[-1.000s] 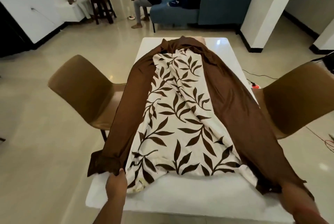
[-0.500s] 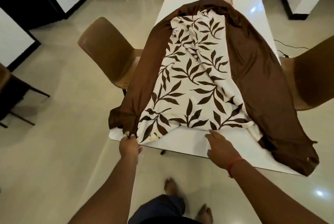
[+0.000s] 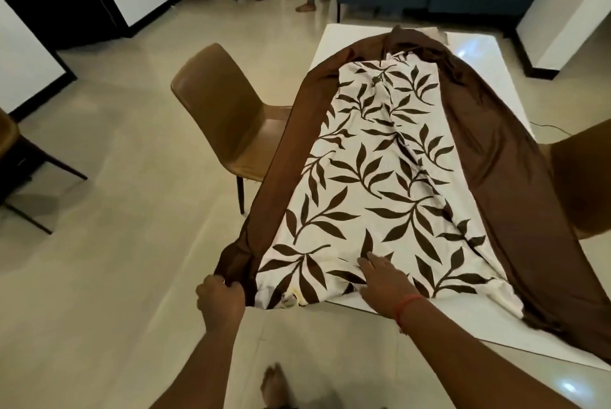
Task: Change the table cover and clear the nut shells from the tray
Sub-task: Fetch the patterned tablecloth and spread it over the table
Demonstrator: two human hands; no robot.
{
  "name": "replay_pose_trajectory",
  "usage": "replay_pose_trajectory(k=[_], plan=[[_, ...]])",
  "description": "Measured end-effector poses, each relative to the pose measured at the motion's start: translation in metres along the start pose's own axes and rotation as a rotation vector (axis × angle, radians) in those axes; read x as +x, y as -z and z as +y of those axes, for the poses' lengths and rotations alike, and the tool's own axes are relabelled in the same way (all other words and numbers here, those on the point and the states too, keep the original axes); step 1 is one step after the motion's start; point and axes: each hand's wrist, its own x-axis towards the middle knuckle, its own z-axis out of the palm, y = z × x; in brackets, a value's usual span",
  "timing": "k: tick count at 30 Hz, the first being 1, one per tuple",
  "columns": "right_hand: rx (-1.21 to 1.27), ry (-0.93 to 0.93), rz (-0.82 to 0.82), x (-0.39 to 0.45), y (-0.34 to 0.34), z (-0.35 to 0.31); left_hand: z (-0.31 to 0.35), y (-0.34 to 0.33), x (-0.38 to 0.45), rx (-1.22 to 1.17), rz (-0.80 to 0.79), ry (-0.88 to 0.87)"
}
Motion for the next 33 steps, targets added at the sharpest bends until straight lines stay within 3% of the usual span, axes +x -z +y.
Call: replay_pose_trajectory(k=[2,5,9,12,16,22,24,26,29,33], plan=[[-0.007,-0.059,-0.005,0.006,-0.008,-0.015,0.008,0.002,0.020,0.061,-0.058,-0.238],[-0.104,-0.127,0.107,0.011,-0.017,-0.027,0.024,0.004,0.048,0.186,-0.116,-0.385],[-0.155,-0.152,0.149,0.012,-0.020,-0.028,0.028,0.004,0.092,0.444,-0.375,-0.298],[-0.091,-0.186,0.150,0.007,-0.020,-0.028,0.015,0.009,0.114,0.500,-0.533,-0.316],[-0.049,-0.329,0.160,-0.002,-0.018,-0.026,-0.006,0.016,0.132,0.468,-0.526,-0.381],[-0.093,-0.430,0.147,-0.004,-0.012,-0.025,-0.008,0.015,0.143,0.424,-0.561,-0.144],[-0.107,-0.440,0.129,-0.002,-0.010,-0.025,-0.004,0.012,0.139,0.354,-0.457,-0.153],[-0.112,-0.436,0.109,0.000,-0.008,-0.022,0.004,0.009,0.130,0.274,-0.302,-0.260],[-0.042,-0.404,0.097,0.000,-0.007,-0.014,0.022,-0.001,0.118,0.375,-0.165,-0.593],[0.092,-0.353,0.149,-0.005,-0.005,0.009,0.057,-0.028,0.090,0.576,-0.219,-0.864]])
